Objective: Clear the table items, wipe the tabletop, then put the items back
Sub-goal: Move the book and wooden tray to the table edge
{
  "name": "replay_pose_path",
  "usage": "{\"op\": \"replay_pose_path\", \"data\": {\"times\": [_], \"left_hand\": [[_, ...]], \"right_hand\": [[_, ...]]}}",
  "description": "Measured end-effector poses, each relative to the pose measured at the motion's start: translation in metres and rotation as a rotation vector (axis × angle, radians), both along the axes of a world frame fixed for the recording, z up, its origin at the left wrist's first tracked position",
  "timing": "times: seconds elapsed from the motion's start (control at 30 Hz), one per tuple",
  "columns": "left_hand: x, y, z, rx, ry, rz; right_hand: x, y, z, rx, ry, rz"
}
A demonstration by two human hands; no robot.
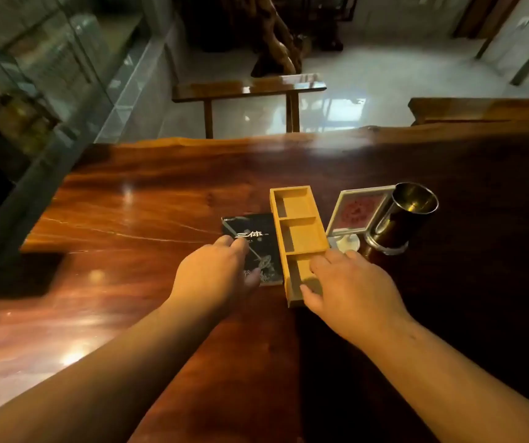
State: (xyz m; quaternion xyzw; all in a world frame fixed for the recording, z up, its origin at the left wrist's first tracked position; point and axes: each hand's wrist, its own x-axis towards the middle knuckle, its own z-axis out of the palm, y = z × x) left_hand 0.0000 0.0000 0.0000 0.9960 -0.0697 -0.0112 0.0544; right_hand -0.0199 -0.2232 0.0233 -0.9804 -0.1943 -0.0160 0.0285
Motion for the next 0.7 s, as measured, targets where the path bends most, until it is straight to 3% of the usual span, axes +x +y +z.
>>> {"op": "replay_pose_path", "data": {"times": [0.3, 0.7], "left_hand": [[0.054, 0.012, -0.117, -0.15, 0.234, 0.33], [0.093, 0.012, -0.151, -0.433, 0.456, 0.755]], "right_hand": [[0.04, 0.001, -0.106, -0.185, 0.194, 0.043], [0.045, -0.007, -0.147, -0.204, 0.276, 0.057]]}}
